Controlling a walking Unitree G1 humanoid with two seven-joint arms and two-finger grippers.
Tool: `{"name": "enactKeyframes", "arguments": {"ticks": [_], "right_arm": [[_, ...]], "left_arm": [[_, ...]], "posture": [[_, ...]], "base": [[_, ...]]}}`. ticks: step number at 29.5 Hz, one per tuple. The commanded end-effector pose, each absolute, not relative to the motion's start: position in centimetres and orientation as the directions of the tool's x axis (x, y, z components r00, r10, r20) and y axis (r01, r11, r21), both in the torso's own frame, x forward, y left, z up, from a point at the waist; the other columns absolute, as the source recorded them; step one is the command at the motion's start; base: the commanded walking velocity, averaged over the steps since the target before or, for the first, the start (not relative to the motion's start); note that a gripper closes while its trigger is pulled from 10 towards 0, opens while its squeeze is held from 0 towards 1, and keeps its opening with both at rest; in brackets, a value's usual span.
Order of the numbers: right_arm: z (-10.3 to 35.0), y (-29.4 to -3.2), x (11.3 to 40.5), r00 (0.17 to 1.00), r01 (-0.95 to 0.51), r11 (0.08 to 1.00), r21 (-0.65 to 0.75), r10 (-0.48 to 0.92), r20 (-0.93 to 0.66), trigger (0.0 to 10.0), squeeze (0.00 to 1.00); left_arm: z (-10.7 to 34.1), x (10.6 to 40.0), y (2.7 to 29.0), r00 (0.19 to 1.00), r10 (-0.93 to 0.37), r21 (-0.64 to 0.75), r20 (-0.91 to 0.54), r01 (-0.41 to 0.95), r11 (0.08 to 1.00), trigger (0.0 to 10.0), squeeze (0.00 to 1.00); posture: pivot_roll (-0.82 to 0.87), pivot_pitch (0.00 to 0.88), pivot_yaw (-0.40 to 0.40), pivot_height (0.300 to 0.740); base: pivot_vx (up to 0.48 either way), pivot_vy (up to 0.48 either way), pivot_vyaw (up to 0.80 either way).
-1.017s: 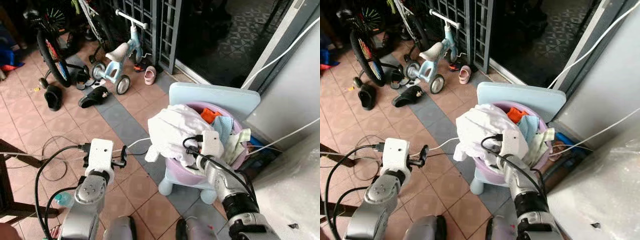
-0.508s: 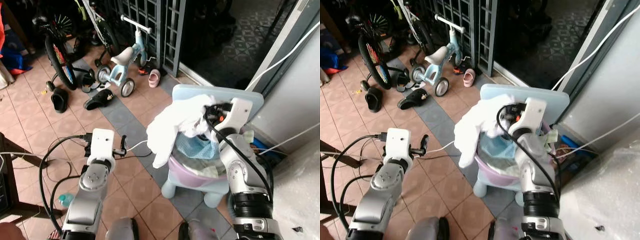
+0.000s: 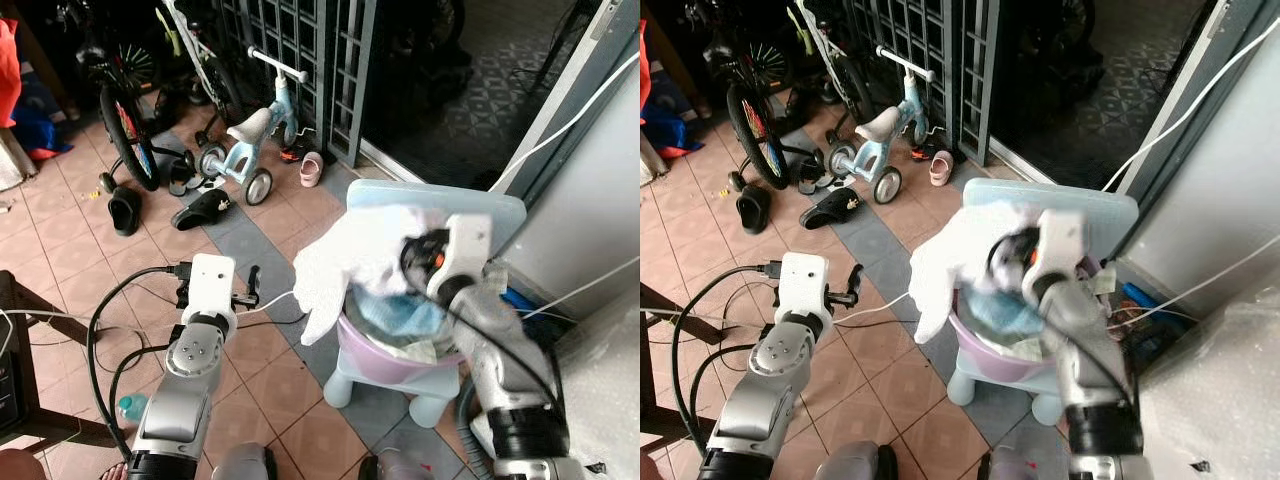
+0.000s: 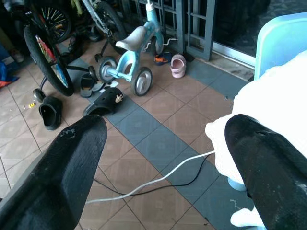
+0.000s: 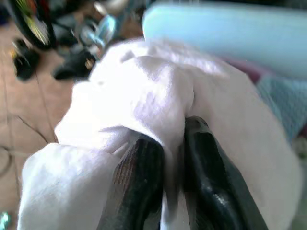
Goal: Clothes washing
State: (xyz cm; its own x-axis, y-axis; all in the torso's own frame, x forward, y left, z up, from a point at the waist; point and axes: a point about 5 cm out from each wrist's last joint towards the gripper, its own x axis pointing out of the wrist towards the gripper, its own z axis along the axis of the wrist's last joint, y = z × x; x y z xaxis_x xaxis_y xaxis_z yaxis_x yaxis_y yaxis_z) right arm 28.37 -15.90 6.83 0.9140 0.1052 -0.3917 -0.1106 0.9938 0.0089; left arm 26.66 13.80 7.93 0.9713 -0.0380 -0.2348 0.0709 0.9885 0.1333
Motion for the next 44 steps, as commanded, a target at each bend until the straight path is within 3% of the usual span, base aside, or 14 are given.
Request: {"name": "enactKeyframes", "arguments": {"ticks": [1,15,16,17,21,22,24,29,30,32,33,37,38,44], "right_arm": [[7.1,-17.4,28.5,0.919,-0.022,0.998,-0.057,-0.002,-0.394,10.0,1.00],[7.5,-19.3,29.6,0.913,0.070,0.986,-0.148,-0.123,-0.389,10.0,1.00],[7.3,-19.0,29.6,0.912,0.055,0.991,-0.126,-0.101,-0.398,10.0,0.76],[7.1,-18.3,29.5,0.911,0.014,0.994,-0.105,-0.056,-0.409,10.0,0.00],[7.5,-17.1,29.4,0.926,-0.035,0.999,-0.029,0.022,-0.378,10.0,0.00],[8.0,-16.0,29.4,0.936,-0.106,0.994,-0.005,0.098,-0.337,10.0,0.55],[8.2,-15.2,29.2,0.932,-0.178,0.984,-0.005,0.167,-0.322,10.0,1.00],[6.5,-14.2,28.3,0.871,-0.350,0.925,-0.149,0.263,-0.415,10.0,1.00],[5.8,-14.5,28.1,0.865,-0.368,0.901,-0.228,0.242,-0.440,10.0,0.57],[5.6,-14.8,28.1,0.868,-0.366,0.893,-0.262,0.226,-0.441,10.0,0.57],[5.3,-15.3,28.2,0.875,-0.355,0.879,-0.317,0.192,-0.445,10.0,0.00],[4.1,-16.3,28.2,0.869,-0.316,0.890,-0.328,0.133,-0.476,10.0,0.00],[3.9,-16.4,28.2,0.867,-0.316,0.889,-0.332,0.128,-0.481,0.0,0.00],[3.5,-16.4,28.3,0.860,-0.330,0.881,-0.338,0.133,-0.492,0.0,0.00]], "left_arm": [[7.7,26.7,13.9,0.969,-0.042,0.144,-0.245,0.079,0.986,10.0,0.00],[7.6,26.6,13.8,0.967,-0.052,0.155,-0.250,0.093,0.984,10.0,0.00],[7.6,26.6,13.9,0.967,-0.051,0.155,-0.250,0.092,0.984,10.0,0.00],[7.6,26.5,13.9,0.967,-0.051,0.156,-0.251,0.092,0.984,10.0,0.00],[7.6,26.4,14.0,0.966,-0.052,0.155,-0.253,0.093,0.984,10.0,0.00],[7.6,26.3,14.0,0.966,-0.054,0.153,-0.255,0.095,0.984,10.0,0.00],[7.6,26.3,14.0,0.965,-0.057,0.152,-0.255,0.098,0.983,10.0,0.00],[7.6,26.4,13.8,0.965,-0.068,0.150,-0.252,0.109,0.983,10.0,0.00],[7.6,26.4,13.7,0.966,-0.070,0.150,-0.251,0.110,0.982,10.0,0.00],[7.6,26.4,13.7,0.966,-0.070,0.150,-0.251,0.110,0.982,10.0,0.00],[7.6,26.4,13.7,0.966,-0.069,0.150,-0.251,0.109,0.983,10.0,0.00],[7.6,26.4,13.8,0.966,-0.063,0.150,-0.251,0.103,0.983,10.0,0.00],[7.6,26.4,13.7,0.966,-0.061,0.150,-0.251,0.102,0.983,10.0,0.00],[7.6,26.5,13.7,0.966,-0.061,0.149,-0.251,0.101,0.984,10.0,0.00]], "posture": [[-0.03,0.012,0.029,0.740],[-0.02,0.022,0.028,0.740],[-0.02,0.023,0.027,0.740],[-0.01,0.024,0.026,0.740],[-0.01,0.025,0.027,0.740],[-0.01,0.025,0.027,0.740],[-0.01,0.025,0.027,0.740],[-0.02,0.025,0.026,0.740],[-0.02,0.024,0.022,0.740],[-0.02,0.024,0.022,0.740],[-0.01,0.022,0.020,0.740],[-0.01,0.019,0.016,0.740],[-0.01,0.018,0.015,0.740],[-0.01,0.019,0.016,0.740]], "base": [[0.000,0.000,0.00],[0.000,0.000,0.00],[0.000,0.000,0.00],[0.000,0.000,0.00],[0.000,0.000,0.00],[0.000,0.000,0.00],[0.000,0.000,0.00],[0.000,0.000,0.00],[0.000,0.000,0.00],[0.000,0.000,0.00],[0.000,0.000,0.00],[0.000,0.000,0.00],[0.000,0.000,0.00],[0.000,0.000,0.00]]}}
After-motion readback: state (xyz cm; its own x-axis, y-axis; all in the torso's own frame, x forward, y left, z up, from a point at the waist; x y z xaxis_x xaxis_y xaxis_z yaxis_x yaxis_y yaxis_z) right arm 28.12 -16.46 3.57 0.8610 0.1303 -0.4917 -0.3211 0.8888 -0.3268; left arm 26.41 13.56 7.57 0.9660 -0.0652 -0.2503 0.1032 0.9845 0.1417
